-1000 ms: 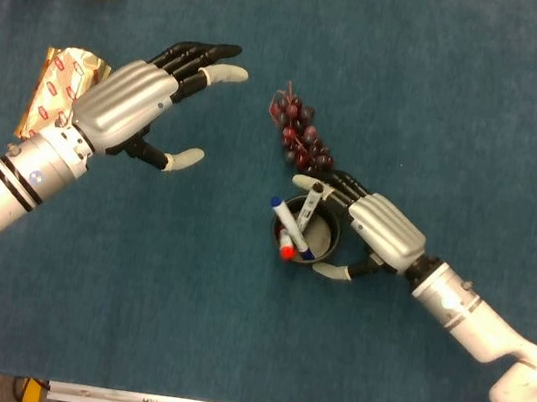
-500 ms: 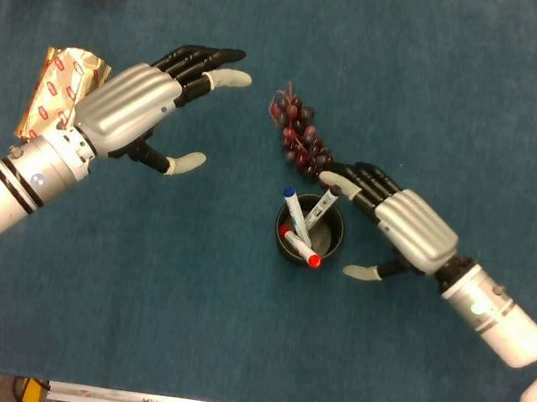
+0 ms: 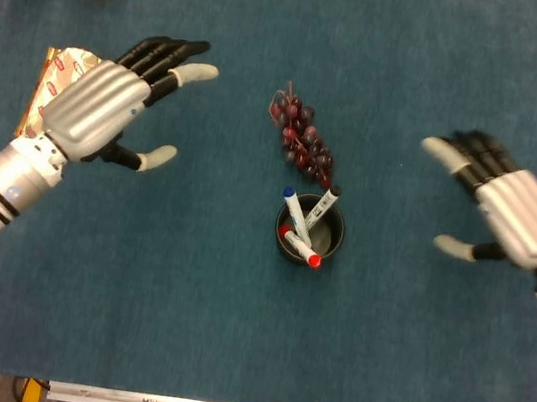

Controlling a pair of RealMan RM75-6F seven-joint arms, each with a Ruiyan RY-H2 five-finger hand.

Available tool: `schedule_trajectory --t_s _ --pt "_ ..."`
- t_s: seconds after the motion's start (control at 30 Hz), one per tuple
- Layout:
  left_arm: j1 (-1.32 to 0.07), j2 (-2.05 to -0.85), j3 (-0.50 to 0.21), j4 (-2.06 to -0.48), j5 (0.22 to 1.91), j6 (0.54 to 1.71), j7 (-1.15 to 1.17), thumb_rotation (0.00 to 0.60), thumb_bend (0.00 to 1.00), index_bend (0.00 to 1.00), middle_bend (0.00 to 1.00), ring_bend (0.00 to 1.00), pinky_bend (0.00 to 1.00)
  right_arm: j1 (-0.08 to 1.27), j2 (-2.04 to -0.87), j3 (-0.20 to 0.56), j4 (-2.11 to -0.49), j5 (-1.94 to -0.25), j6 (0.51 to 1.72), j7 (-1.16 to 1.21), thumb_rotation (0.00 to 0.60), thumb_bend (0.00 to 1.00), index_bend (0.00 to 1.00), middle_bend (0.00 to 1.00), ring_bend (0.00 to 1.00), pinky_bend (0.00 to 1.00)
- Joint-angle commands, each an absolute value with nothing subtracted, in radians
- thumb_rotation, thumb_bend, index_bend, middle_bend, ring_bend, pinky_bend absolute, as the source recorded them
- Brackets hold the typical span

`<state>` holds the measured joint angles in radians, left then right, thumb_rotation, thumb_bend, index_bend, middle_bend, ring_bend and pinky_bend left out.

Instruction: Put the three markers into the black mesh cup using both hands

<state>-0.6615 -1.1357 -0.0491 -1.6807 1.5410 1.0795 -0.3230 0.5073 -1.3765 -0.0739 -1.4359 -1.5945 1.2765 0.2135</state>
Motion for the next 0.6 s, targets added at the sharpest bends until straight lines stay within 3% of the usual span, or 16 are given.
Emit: schedule_trajectory --t_s 0.03,0.17,0.6 --pt "-0.6 -1.147 -0.031 -1.679 1.507 1.138 -0.199 0.6 0.29 0.12 0.0 0.0 0.0 0.449 -1.31 -0.054 -1.47 -1.546 1.33 0.156 0.6 0.31 0.31 0.31 0.14 0.03" --pt "-0.547 -1.162 -0.024 -1.658 1.487 1.2 -0.108 0.6 0.29 0.13 0.0 0.0 0.0 0.405 -1.248 -0.052 -1.485 -1.518 1.356 0.136 0.6 0.41 0.38 0.38 0.23 0.1" --pt "-0.369 -1.178 -0.015 -1.623 1.377 1.368 0.068 0.6 0.29 0.18 0.0 0.0 0.0 0.277 -1.139 -0.043 -1.522 -1.508 1.475 0.032 0.6 0.43 0.4 0.39 0.24 0.15"
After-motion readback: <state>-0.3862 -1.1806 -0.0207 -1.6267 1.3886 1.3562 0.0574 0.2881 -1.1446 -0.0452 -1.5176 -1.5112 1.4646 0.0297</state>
